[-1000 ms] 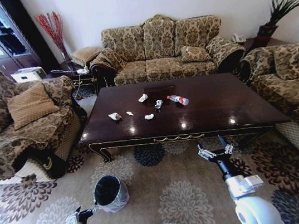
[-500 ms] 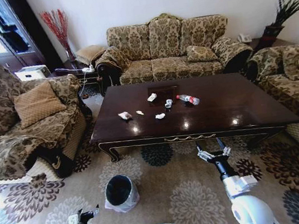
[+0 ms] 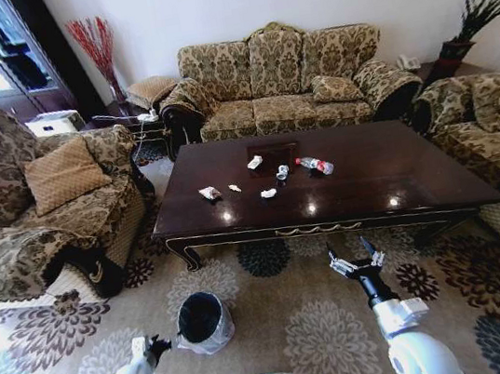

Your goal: Move to the front of the table and place the trash on the table into the trash bin.

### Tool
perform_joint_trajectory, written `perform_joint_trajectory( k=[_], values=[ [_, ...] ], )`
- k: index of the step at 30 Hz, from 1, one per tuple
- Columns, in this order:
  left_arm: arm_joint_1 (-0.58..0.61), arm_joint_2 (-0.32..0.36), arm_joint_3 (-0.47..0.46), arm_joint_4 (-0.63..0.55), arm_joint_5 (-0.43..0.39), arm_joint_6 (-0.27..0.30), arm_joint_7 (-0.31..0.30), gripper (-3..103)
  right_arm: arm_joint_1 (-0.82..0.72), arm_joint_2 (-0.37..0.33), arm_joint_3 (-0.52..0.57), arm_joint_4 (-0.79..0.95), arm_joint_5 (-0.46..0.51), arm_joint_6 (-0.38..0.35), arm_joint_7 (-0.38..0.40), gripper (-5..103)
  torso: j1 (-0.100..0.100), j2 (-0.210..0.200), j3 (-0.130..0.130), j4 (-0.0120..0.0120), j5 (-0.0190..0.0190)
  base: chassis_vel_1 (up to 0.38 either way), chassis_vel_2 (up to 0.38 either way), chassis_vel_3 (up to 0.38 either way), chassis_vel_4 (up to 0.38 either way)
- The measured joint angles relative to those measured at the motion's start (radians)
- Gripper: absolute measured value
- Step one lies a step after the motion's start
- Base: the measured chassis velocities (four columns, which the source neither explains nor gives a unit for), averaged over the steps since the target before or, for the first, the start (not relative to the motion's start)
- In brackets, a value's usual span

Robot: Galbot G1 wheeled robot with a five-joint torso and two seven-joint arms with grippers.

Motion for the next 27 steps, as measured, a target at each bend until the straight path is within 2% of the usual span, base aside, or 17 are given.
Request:
perform_joint_trajectory(
  k=[1, 5, 10, 14, 15, 16, 17, 23, 26, 27],
  values=[
    [-0.021, 0.012, 0.03, 0.028, 0.012, -0.004, -0.001, 97, -0.003, 0.001, 0.004, -0.003, -0.002, 0.0, 0.001, 100, 0.0, 0.0, 0.0, 0.0001, 0.0009, 0.0, 0.0, 0.0, 0.0],
    [-0.075, 0.027, 0.102, 0.101, 0.039, -0.015, 0.011, 97, -0.009, 0.004, 0.011, -0.008, -0.008, 0.001, 0.003, 100, 0.0, 0.0, 0.0, 0.0, 0.0003, 0.0, 0.0, 0.0, 0.0],
    [-0.132, 0.019, 0.153, 0.162, 0.054, -0.03, 0.023, 97, -0.011, 0.006, 0.013, -0.013, -0.017, 0.0, 0.007, 100, 0.0, 0.0, 0.0, -0.0001, 0.0, 0.0, 0.0, 0.0, 0.0],
    [-0.169, 0.009, 0.172, 0.211, 0.07, -0.064, 0.012, 97, -0.008, 0.008, 0.01, -0.015, -0.023, -0.005, 0.011, 100, 0.0, 0.0, 0.0, 0.0001, 0.0001, 0.0, 0.0, 0.0, 0.0],
    [-0.184, 0.005, 0.177, 0.233, 0.076, -0.08, -0.003, 97, -0.007, 0.008, 0.008, -0.015, -0.025, -0.006, 0.012, 100, 0.0, 0.0, 0.0, 0.0001, 0.0001, 0.0, 0.0, 0.0, 0.0],
    [-0.214, -0.005, 0.186, 0.28, 0.1, -0.102, -0.048, 96, -0.006, 0.011, 0.006, -0.015, -0.03, -0.01, 0.014, 100, 0.0, 0.0, 0.0, 0.0002, 0.0003, 0.0, 0.0, 0.0, 0.0],
    [-0.227, -0.008, 0.188, 0.298, 0.106, -0.11, -0.058, 96, -0.006, 0.012, 0.005, -0.015, -0.031, -0.011, 0.014, 100, 0.0, 0.0, 0.0, 0.0001, 0.0001, 0.0, 0.0, 0.0, 0.0],
    [-0.285, -0.012, 0.205, 0.383, 0.116, -0.142, -0.06, 94, -0.008, 0.012, 0.004, -0.013, -0.032, -0.018, 0.018, 100, 0.0, 0.0, 0.0, 0.0005, 0.0001, 0.0, 0.0, 0.0, 0.0],
    [-0.354, -0.033, 0.211, 0.496, 0.12, -0.178, -0.053, 94, -0.01, 0.009, 0.002, -0.003, -0.029, -0.029, 0.031, 100, 0.0, 0.0, 0.0, 0.0, 0.0005, 0.0, 0.0, 0.0, 0.0],
    [-0.354, -0.033, 0.211, 0.496, 0.12, -0.178, -0.053, 94, -0.01, 0.009, 0.002, -0.003, -0.029, -0.029, 0.031, 100, 0.0, 0.0, 0.0, 0.0, 0.0005, 0.0, 0.0, 0.0, 0.0]
  ],
)
